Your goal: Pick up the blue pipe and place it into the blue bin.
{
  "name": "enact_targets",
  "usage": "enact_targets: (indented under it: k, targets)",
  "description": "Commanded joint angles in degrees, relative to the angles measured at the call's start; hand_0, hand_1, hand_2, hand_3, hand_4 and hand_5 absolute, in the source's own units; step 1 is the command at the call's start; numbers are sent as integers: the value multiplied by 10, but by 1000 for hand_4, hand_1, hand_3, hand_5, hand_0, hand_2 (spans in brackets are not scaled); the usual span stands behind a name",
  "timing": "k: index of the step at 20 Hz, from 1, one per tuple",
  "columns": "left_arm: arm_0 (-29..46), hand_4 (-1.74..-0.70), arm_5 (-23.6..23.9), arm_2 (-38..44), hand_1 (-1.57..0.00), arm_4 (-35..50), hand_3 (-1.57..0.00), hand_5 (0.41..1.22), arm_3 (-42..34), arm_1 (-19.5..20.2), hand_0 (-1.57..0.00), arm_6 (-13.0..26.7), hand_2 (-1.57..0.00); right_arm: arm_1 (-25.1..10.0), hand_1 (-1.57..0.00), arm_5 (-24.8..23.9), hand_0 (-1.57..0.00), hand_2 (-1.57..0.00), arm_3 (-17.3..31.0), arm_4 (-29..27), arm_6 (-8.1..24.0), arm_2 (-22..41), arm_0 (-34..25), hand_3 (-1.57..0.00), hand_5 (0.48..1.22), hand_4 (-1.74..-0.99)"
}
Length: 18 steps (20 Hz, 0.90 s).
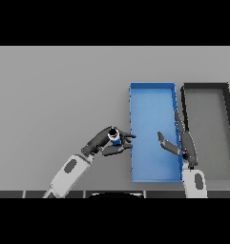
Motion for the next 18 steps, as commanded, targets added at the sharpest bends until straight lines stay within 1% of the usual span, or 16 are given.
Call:
enact_targets:
  k: [1, 3, 5, 7, 8, 9, 10, 11, 12, 13, 15, 16, 17, 18]
  targets:
    - [2, -1467, -3, 3, -1567, 0, -1568, 1220, 0, 2, -1566, 3, -1568, 1, 1, -2, 1, 1, -2, 4, 0, 2, 0, 1, 643, -1151]
    - [6, -1466, 1, 0, -1569, -12, -1569, 1220, 6, -9, -1568, 10, -1569, 2, 1, -11, 1, 1, -16, 15, 1, 6, 10, 1, 643, -1141]
    - [2, -1466, -7, 11, -1569, -9, -1570, 1220, 13, -11, -1569, 6, -1570, 3, 1, -22, 1, 1, -37, 28, 6, 9, 24, 1, 643, -1138]
    - [1, -1466, -12, 15, -1570, -16, -1570, 1220, 15, -10, -1570, 5, -1570, 7, 1, -37, 1, 1, -56, 45, 15, 15, 36, 1, 643, -1188]
    - [3, -1466, -16, 15, -1570, -18, -1570, 1220, 12, -10, -1570, 7, -1570, 2, 1, -37, 1, 1, -71, 46, 21, 12, 45, 1, 642, -1191]
    - [3, -1467, -18, 14, -1570, -22, -1570, 1220, 12, -13, -1570, 7, -1570, 2, 1, -39, 1, -2, -77, 49, 27, 14, 45, 1, 642, -1184]
    - [6, -1467, -23, 14, -1570, -22, -1571, 1220, 12, -16, -1570, 3, -1571, 4, 1, -37, 1, -20, -82, 44, 19, 14, 49, 1, 642, -1187]
    - [1, -1467, -25, 18, -1571, -24, -1571, 1221, 18, -18, -1571, 3, -1571, 3, -2, -10, 1, -41, -94, 2, -4, 9, 54, 1, 648, -1195]
    - [1, -1467, -29, 20, -1571, -22, -1571, 1221, 14, -20, -1571, 4, -1571, 1, -12, 20, 1, -67, -102, -46, 1, 5, 42, 0, 641, -1198]
    - [7, -1467, -34, 19, -1571, -22, -1571, 1221, 15, -22, -1571, -1, -1571, -11, -22, 59, 1, -89, -122, -95, 22, 5, 34, -1, 624, -1202]
    - [10, -1467, -38, 21, -1571, -27, -1571, 1221, 17, -25, -1571, 2, -1571, -45, -29, 113, 1, -120, -147, -162, 73, 7, 7, -1, 607, -1215]
    - [11, -1467, -40, 23, -1571, -29, -1571, 1221, 13, -25, -1571, 0, -1571, -59, -23, 131, 1, -118, -163, -195, 96, 8, -7, -1, 600, -1224]
    - [7, -1467, -42, 25, -1571, -28, -1571, 1221, 9, -28, -1571, 9, -1571, -74, -18, 148, 1, -117, -172, -227, 123, 11, -31, 0, 588, -1228]
    - [10, -1467, -44, 26, -1571, -29, -1571, 1221, 9, -31, -1571, 11, -1571, -83, -14, 159, 1, -111, -183, -246, 151, 22, -56, 0, 577, -1237]
